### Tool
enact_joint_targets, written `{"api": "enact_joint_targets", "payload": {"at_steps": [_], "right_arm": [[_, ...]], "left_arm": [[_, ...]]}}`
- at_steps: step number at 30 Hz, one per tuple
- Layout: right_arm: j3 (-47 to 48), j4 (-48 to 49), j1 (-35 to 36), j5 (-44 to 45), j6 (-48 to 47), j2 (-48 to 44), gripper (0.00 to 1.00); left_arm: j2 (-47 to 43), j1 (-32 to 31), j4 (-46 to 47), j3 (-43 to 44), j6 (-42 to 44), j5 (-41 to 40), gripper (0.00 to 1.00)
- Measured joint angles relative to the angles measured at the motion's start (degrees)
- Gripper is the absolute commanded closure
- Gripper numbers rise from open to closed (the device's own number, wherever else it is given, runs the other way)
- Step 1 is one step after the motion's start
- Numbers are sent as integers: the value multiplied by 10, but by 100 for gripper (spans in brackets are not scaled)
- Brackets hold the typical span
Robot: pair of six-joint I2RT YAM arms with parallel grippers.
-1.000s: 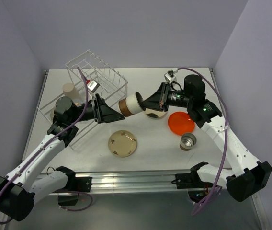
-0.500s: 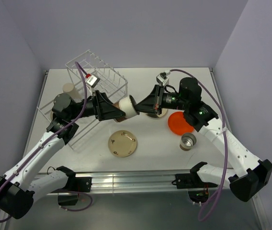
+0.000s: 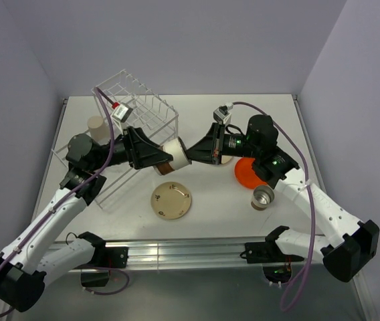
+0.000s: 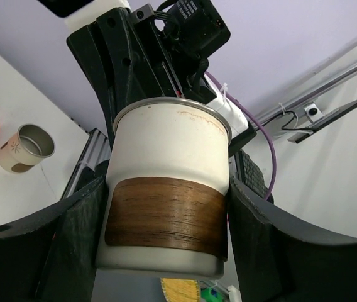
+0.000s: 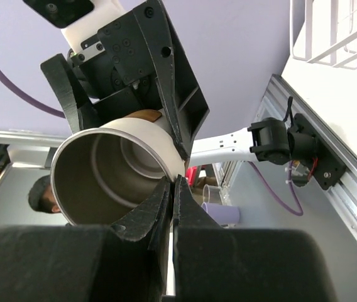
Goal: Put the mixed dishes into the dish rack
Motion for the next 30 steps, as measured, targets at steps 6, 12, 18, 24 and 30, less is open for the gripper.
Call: {"api": "enact_joint_targets", "payload": {"at_steps": [6, 12, 18, 24, 30], "right_arm": [[0, 2, 2, 2, -3, 8, 54], [35, -91, -14, 45, -77, 10, 32], [96, -243, -51, 134, -184, -9, 33], [111, -341, -64, 195, -256, -54, 33], [111, -396, -77, 223, -298, -78, 33]], "left_arm": [[-16, 0, -55, 9, 22, -12, 100], [-51, 47, -272, 92, 117, -68, 100], [-97, 226, -475, 159, 174, -140, 100], [-107, 297, -610, 160, 191, -222, 100], [-66, 338, -684, 155, 201, -287, 100]]}}
